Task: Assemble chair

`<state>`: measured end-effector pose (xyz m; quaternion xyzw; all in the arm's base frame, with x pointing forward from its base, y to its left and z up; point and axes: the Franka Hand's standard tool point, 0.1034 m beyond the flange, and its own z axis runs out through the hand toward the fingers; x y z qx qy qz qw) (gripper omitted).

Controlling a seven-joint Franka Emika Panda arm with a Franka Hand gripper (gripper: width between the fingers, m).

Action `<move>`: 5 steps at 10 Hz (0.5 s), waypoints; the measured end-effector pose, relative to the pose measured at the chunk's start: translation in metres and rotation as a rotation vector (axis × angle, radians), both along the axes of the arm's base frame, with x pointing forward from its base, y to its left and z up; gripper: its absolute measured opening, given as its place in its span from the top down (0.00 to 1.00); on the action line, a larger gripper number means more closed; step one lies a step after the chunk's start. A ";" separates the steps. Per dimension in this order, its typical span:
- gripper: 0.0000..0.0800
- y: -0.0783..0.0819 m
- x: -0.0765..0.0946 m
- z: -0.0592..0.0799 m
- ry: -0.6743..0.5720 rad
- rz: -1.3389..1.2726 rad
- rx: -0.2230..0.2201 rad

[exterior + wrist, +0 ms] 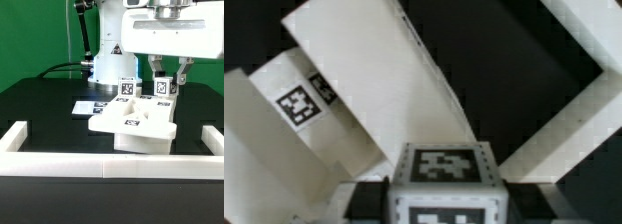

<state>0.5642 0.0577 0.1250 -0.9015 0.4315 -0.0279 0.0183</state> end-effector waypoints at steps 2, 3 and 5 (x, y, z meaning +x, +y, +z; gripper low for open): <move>0.64 0.001 0.000 0.000 0.000 -0.106 0.022; 0.64 0.000 0.001 0.000 0.000 -0.135 0.028; 0.64 0.001 0.001 0.000 0.001 -0.242 0.036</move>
Offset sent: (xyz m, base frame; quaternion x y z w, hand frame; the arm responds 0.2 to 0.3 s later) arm 0.0000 -0.0016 -0.0022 -0.0151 -0.0092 0.1641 0.9863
